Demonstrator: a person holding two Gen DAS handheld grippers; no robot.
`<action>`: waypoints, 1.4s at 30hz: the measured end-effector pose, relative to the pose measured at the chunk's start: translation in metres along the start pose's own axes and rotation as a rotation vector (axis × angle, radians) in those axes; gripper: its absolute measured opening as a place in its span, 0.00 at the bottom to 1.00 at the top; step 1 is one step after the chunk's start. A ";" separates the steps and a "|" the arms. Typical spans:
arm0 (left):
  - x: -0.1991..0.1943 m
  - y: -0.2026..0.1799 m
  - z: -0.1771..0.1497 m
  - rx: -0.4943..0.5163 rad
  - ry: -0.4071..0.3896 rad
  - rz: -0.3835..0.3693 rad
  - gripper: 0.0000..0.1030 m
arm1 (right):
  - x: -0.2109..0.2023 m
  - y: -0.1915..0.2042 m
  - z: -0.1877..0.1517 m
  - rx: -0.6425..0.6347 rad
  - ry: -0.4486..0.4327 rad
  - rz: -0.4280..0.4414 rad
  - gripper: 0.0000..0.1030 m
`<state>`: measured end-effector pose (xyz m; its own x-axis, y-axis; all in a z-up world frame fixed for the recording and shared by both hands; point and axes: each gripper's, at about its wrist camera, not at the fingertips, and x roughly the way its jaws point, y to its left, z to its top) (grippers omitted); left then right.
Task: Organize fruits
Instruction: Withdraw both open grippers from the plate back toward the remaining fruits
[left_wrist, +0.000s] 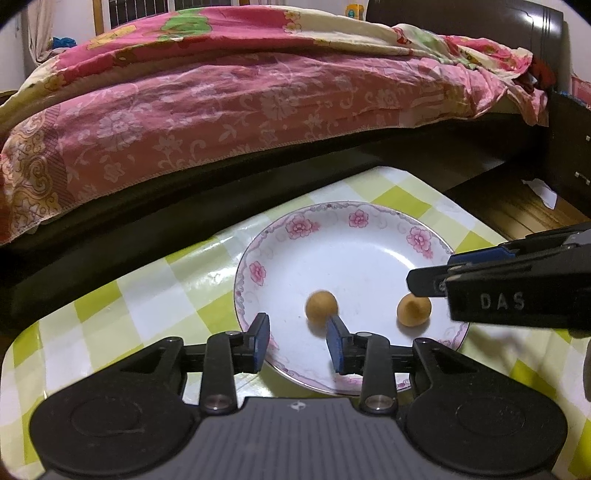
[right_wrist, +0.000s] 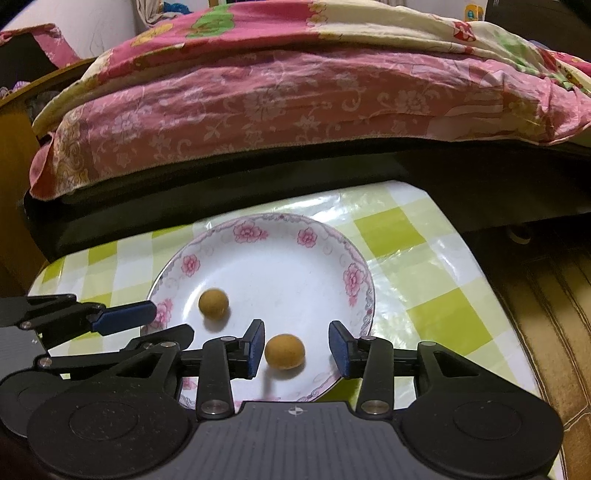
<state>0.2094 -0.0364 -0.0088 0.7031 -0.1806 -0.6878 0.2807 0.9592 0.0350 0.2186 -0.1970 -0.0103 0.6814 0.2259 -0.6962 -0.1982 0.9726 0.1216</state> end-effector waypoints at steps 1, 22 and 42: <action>-0.001 0.000 0.000 -0.001 0.000 0.000 0.40 | -0.001 -0.001 0.001 0.004 -0.003 -0.001 0.36; -0.020 0.010 -0.007 -0.009 -0.008 -0.007 0.41 | -0.010 0.000 -0.005 0.022 -0.003 0.022 0.36; -0.079 0.042 -0.059 -0.013 0.041 -0.002 0.41 | -0.031 0.023 -0.023 -0.002 0.042 0.084 0.39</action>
<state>0.1264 0.0310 0.0042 0.6753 -0.1741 -0.7167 0.2735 0.9616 0.0241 0.1770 -0.1831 -0.0021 0.6324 0.3042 -0.7124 -0.2546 0.9502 0.1798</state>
